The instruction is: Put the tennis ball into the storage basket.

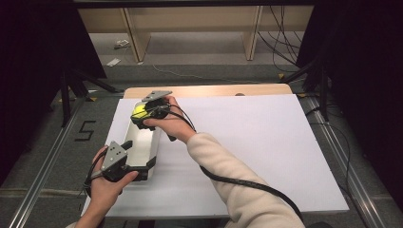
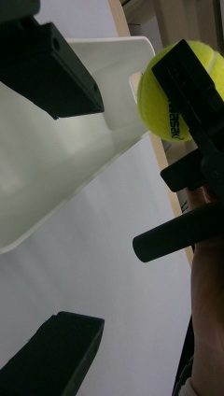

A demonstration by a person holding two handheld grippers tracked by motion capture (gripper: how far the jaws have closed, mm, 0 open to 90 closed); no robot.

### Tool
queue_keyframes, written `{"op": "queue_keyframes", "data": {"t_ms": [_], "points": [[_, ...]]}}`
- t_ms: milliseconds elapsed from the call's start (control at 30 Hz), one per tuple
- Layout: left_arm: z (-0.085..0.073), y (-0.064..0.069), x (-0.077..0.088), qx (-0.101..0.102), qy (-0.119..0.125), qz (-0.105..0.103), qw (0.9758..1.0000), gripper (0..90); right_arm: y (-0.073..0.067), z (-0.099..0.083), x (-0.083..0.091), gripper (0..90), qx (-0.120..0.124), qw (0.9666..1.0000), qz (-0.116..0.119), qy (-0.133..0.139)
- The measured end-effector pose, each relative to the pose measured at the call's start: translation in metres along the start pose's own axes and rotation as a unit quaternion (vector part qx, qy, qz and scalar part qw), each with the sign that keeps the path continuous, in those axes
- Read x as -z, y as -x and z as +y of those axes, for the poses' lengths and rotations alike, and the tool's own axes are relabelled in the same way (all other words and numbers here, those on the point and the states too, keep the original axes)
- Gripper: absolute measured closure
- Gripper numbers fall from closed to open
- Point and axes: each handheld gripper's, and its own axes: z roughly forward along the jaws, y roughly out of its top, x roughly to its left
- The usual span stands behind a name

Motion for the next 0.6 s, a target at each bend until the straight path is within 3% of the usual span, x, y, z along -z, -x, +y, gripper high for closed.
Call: {"op": "queue_keyframes", "data": {"t_ms": [600], "points": [[0.0002,-0.0009,0.0005,-0.001,0.001,0.001,1.0000,0.0,-0.0005,-0.0018,-0.0065,26.8,-0.003,1.0000,0.000,-0.001]]}}
